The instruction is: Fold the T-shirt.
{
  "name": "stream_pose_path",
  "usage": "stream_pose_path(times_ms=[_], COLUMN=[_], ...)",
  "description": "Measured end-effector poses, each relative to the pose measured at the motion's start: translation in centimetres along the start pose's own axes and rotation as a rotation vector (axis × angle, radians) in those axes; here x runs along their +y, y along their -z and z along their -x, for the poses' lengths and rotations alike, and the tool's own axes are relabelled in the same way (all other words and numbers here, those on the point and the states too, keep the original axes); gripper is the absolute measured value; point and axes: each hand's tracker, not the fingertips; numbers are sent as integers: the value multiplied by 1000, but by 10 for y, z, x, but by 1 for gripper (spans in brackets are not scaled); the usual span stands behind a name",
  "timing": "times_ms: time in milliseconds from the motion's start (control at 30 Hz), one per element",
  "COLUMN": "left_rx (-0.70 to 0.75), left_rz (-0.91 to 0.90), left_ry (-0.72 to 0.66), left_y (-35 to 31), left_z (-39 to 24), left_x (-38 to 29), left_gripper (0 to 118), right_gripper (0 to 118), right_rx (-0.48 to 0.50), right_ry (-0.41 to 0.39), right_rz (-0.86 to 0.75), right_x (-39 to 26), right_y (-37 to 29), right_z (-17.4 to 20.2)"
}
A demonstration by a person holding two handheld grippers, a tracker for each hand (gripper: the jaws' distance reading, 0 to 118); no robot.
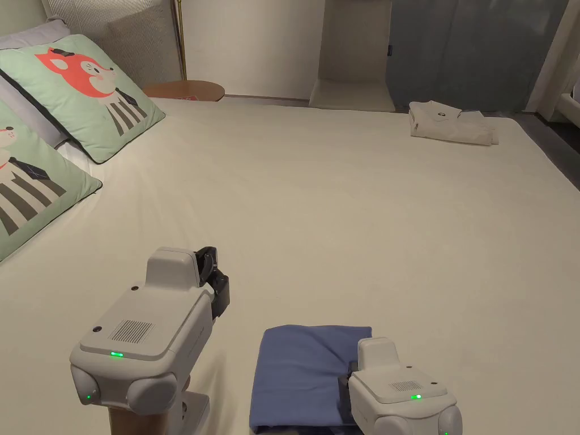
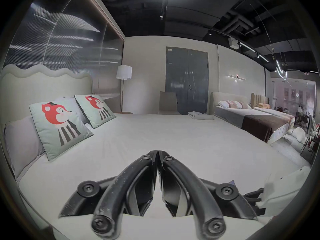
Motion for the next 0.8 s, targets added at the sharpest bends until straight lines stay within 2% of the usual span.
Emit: stream_pose_path(times_ms=[133, 200, 367, 400, 433, 467, 500, 533, 667, 800], left_rx=[-19, -33, -108, -128, -149, -175, -205, -233, -372, -455], left_rz=[59, 102, 321, 384, 426, 472, 527, 579, 716, 843], left_ry=[-16, -40, -125, -158, -219, -254, -299, -333, -494, -591], left_y=[7, 8, 23, 29, 34, 40, 47, 53, 75, 105], left_z=[2, 0, -3, -2, 1, 6, 9, 10, 17, 27], left_x=[-14, -21, -37, -41, -47, -53, -57, -61, -70, -86], left_gripper=[0, 0, 1, 10, 31, 67, 92, 108, 110, 110], right_gripper=[0, 0, 0, 0, 0, 0, 0, 0, 0, 0], right_rx=[-35, -19, -9, -7, -4, -3, -1, 0, 7, 10], right_ry=[14, 65, 79, 79, 84, 86, 89, 91, 99, 106], right_rz=[-4, -6, 1, 2, 4, 5, 6, 6, 9, 9], right_x=[-13, -14, -11, -10, -9, -9, -10, -10, -12, -12], right_y=[8, 7, 9, 8, 8, 8, 8, 7, 13, 13], right_z=[-3, -7, -11, -11, -12, -12, -12, -12, -16, -16])
